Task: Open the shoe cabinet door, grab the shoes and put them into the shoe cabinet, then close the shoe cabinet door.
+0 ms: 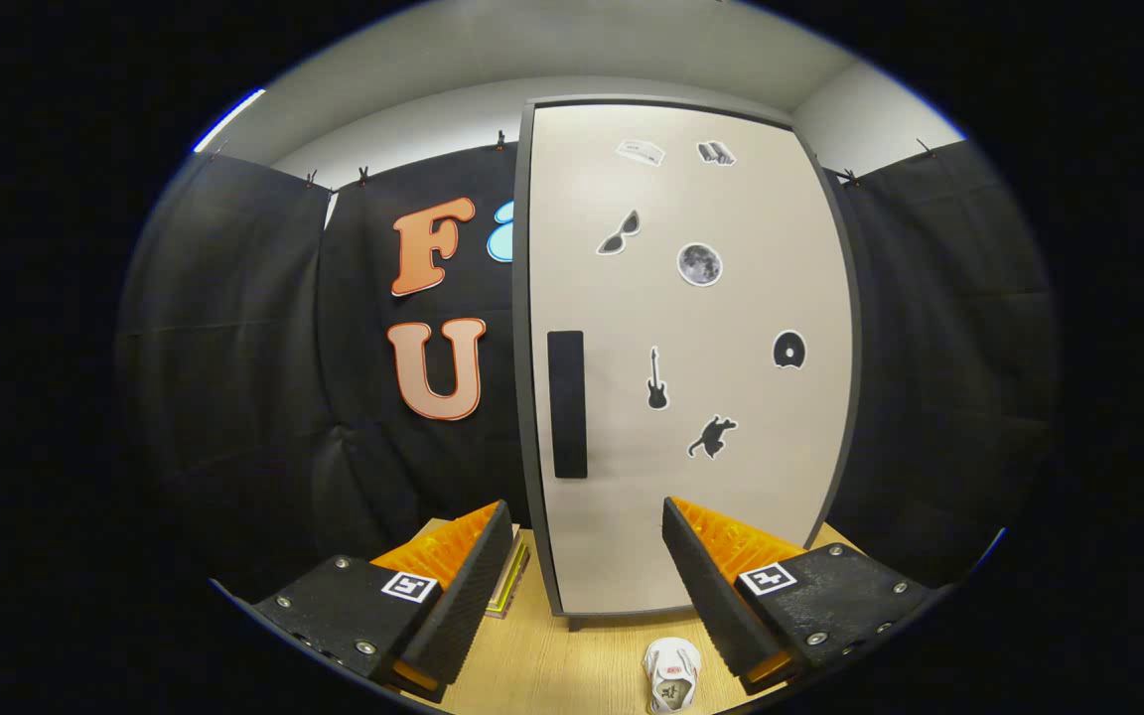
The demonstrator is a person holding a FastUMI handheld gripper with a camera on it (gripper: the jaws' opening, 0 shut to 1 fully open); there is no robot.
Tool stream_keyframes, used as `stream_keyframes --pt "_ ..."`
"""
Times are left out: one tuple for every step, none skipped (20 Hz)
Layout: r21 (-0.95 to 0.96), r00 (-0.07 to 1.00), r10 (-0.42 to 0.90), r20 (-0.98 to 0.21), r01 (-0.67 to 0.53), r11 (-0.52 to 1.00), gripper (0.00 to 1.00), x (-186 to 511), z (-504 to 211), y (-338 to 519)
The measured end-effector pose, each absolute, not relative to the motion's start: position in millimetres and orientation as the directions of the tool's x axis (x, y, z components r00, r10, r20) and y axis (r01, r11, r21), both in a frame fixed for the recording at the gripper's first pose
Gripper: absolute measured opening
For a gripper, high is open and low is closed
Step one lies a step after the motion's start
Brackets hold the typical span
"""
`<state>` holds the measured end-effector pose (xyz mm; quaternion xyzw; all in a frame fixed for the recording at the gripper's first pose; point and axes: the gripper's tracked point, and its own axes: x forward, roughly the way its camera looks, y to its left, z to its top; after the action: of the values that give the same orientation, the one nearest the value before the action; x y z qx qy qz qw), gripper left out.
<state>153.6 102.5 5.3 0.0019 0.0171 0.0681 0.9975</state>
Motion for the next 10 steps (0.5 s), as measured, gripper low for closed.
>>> stream_keyframes --pt "0.011 0.99 0.14 -0.033 -0.139 0.99 0.95 164.9 6.9 107.6" --pt "0.014 0.989 0.143 -0.029 -0.143 0.99 0.95 176.0 10.3 112.0" --pt "0.015 0.989 0.144 -0.025 -0.144 0.99 0.95 187.9 12.6 115.5" --pt "0.017 0.989 0.147 -0.024 -0.147 0.989 0.95 199.7 14.7 119.8" --pt "0.021 0.989 0.147 -0.024 -0.146 0.989 0.95 210.4 16.3 123.2" --pt "0.025 0.989 0.149 -0.023 -0.148 0.989 0.95 220.0 18.2 126.8" --pt "0.027 0.988 0.151 -0.021 -0.151 0.988 0.95 229.4 19.9 130.4" --pt "0.023 0.989 0.144 -0.021 -0.144 0.989 0.95 239.6 20.9 131.1" --pt "0.021 0.991 0.134 -0.02 -0.134 0.991 0.94 247.4 22.0 131.1" --pt "0.026 0.992 0.129 -0.012 -0.129 0.991 0.93 254.9 25.4 131.8"
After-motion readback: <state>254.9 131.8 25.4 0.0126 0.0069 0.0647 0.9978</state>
